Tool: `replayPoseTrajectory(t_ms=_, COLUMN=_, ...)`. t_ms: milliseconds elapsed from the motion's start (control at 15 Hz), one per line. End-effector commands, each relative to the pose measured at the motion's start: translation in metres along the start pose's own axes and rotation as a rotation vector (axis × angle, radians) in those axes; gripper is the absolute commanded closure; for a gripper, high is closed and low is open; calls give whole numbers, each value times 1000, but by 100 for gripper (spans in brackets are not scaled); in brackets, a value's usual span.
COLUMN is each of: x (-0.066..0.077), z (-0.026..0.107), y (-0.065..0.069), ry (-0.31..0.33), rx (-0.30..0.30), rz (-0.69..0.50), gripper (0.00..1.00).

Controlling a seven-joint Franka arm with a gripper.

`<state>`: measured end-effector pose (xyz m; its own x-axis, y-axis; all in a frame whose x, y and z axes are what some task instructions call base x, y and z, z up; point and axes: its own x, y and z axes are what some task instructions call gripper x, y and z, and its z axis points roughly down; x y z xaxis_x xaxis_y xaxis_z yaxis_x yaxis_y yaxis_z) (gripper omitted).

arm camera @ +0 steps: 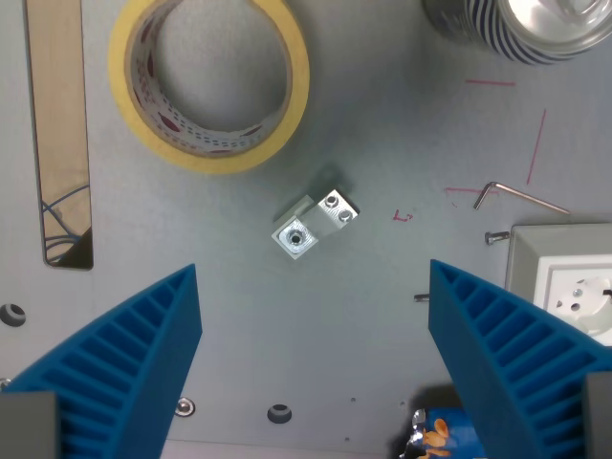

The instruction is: Rotate around base positive x

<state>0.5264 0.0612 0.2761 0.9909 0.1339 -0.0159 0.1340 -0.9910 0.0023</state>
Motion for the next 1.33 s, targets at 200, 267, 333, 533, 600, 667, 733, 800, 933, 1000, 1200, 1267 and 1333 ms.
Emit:
replayPoseTrajectory(t_ms=200, x=0, z=-2, y=0, ry=9, rx=39, rz=-1, gripper=0)
replayPoseTrajectory(t_ms=267, x=0, z=-2, y=0, ry=11, rx=53, rz=-1, gripper=0)
replayPoseTrajectory(t_ms=333, x=0, z=-2, y=0, ry=12, rx=66, rz=-1, gripper=0)
replayPoseTrajectory(t_ms=533, x=0, z=-2, y=0, ry=18, rx=106, rz=-2, gripper=0)
replayPoseTrajectory(t_ms=600, x=0, z=-2, y=0, ry=19, rx=119, rz=-2, gripper=0)
replayPoseTrajectory(t_ms=667, x=0, z=-2, y=0, ry=21, rx=132, rz=-2, gripper=0)
replayPoseTrajectory(t_ms=733, x=0, z=-2, y=0, ry=23, rx=145, rz=-3, gripper=0)
replayPoseTrajectory(t_ms=800, x=0, z=-2, y=0, ry=24, rx=158, rz=-3, gripper=0)
replayPoseTrajectory(t_ms=933, x=0, z=-2, y=0, ry=28, rx=185, rz=-3, gripper=0)
replayPoseTrajectory(t_ms=1000, x=0, z=-2, y=0, ry=29, rx=198, rz=-4, gripper=0)
replayPoseTrajectory(t_ms=1200, x=0, z=-2, y=0, ry=34, rx=238, rz=-5, gripper=0)
replayPoseTrajectory(t_ms=1267, x=0, z=-2, y=0, ry=36, rx=251, rz=-5, gripper=0)
replayPoseTrajectory(t_ms=1333, x=0, z=-2, y=0, ry=37, rx=264, rz=-5, gripper=0)
